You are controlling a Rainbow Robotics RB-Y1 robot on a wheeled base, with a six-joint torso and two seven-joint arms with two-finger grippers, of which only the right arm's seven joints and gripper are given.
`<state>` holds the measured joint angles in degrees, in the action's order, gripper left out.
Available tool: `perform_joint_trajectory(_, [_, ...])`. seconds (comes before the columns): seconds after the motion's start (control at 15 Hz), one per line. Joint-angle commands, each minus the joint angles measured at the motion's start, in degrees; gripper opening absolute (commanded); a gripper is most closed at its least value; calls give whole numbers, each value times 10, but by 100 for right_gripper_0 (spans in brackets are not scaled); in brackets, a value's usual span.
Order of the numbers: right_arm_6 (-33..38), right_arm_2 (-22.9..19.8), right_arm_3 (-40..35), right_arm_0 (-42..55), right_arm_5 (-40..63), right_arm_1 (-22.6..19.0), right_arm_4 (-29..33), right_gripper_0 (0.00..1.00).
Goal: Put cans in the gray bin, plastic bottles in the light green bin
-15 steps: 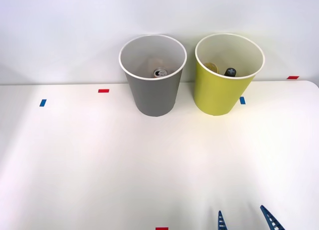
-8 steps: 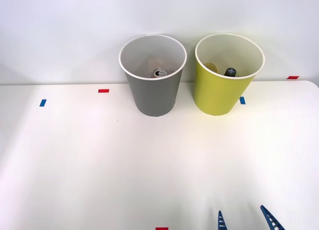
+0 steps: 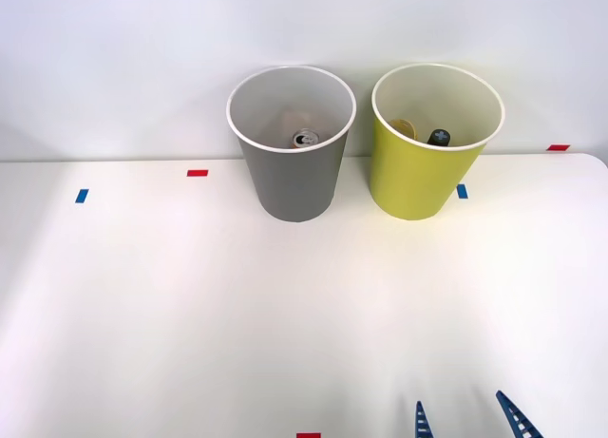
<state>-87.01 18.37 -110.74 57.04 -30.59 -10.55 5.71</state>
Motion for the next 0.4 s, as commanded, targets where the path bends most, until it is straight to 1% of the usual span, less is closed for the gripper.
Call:
perform_joint_trajectory(0.07, [0, 0, 0, 0, 0, 0, 0, 100])
perform_joint_trajectory(0.4, [0, 0, 0, 0, 0, 0, 0, 100])
